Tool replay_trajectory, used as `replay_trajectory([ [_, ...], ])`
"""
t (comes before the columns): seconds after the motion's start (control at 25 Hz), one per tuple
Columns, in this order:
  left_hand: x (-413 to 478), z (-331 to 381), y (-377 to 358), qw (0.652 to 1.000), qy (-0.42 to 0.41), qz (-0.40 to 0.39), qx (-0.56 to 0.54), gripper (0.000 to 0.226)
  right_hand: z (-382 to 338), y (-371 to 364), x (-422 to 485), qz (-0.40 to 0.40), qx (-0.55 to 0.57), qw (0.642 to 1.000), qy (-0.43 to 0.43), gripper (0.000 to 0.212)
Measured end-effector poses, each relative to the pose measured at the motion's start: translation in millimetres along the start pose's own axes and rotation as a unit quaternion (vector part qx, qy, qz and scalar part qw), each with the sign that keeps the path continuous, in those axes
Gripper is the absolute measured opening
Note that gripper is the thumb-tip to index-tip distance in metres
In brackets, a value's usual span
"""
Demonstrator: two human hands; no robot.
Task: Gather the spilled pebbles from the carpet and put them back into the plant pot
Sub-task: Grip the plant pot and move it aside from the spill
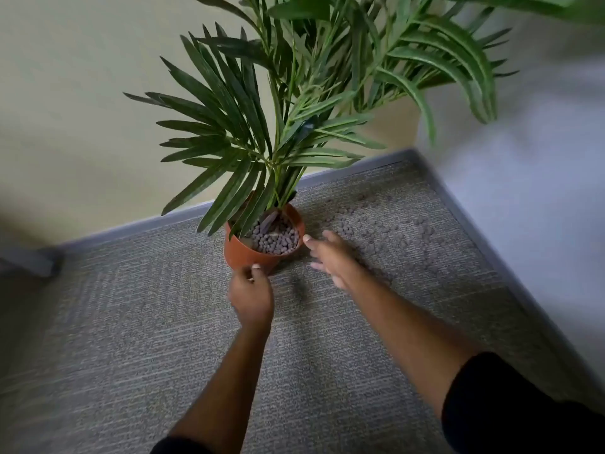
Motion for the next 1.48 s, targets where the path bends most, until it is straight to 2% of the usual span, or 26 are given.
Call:
replay_trajectory([
  [0.12,16,2,9,0.994,0.038,0.064,-0.076,0.037,2,-15,8,-0.014,0.085,0.996,-0.024,0.075],
  [0.24,22,13,12,0.987,-0.028,0.06,-0.145,0.056,5,-28,13,-0.039,0.092,0.994,-0.035,0.044],
  [0.32,24,20,11,0.98,-0.084,0.041,-0.175,0.056,7,-29,18,-0.047,0.109,0.992,-0.032,0.037],
  [0.4,29,19,9,0.98,-0.129,0.047,-0.142,0.053,8,-28,21,-0.044,0.123,0.991,-0.035,0.039],
  [0.48,29,18,6,0.981,-0.137,0.055,-0.125,0.042,10,-26,24,-0.044,0.132,0.99,-0.034,0.04],
  [0.56,26,19,7,0.978,-0.13,0.048,-0.153,0.036,9,-25,27,-0.046,0.13,0.99,-0.033,0.042],
  [0.76,23,27,15,0.976,-0.096,0.031,-0.194,0.061,10,-27,27,-0.054,0.128,0.99,-0.027,0.048],
  [1.0,34,6,10,0.966,-0.07,0.037,-0.247,0.061,8,-33,22,-0.064,0.109,0.992,-0.006,0.052],
  [1.48,37,-13,22,0.964,-0.007,0.073,-0.257,0.063,12,-54,22,-0.064,0.065,0.996,0.011,0.061],
])
Point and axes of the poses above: each hand's wrist, its own x-axis towards the middle knuckle, its own y-axis out of the back of the hand, z = x × y, the point moved 3 cm from there along x, towards the middle knuckle, and after that the axes turned 13 degrees about x, right-handed, at the moved point
